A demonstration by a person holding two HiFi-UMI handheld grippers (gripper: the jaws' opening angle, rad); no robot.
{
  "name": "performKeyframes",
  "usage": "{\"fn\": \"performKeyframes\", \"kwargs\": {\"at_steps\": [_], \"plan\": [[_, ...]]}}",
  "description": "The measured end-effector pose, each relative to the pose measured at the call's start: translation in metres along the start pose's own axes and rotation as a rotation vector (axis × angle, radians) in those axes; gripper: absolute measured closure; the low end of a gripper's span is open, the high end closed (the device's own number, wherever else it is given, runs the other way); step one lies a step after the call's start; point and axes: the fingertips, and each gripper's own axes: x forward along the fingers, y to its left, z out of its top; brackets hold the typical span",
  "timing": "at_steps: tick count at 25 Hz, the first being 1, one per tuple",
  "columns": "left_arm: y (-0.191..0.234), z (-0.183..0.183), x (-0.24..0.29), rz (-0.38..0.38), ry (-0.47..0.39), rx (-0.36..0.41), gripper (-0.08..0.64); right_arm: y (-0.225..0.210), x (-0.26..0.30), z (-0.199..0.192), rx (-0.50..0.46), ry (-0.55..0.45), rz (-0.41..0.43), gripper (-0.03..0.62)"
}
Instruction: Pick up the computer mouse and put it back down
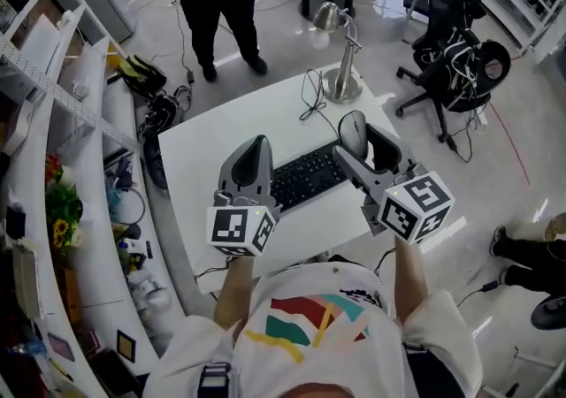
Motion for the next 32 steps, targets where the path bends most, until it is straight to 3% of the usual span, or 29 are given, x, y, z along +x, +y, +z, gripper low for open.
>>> {"fn": "performKeyframes", "kwargs": {"at_steps": [20,24,32], "plan": [[0.113,-0.027,-0.066,0.350,0.051,-0.030,0.515,0.057,0.142,-0.058,-0.062,0.228,0.319,0.295],[0.138,-0.042,-0.089,0.413,0.066,-0.043,0.515,0.070,0.192,-0.098,-0.127,0.324,0.367,0.295],[0.174,-0.074,-0.149,0.596,0.116,-0.079,0.515,0.090,0.275,-0.218,-0.262,0.585,0.468,0.295]]}}
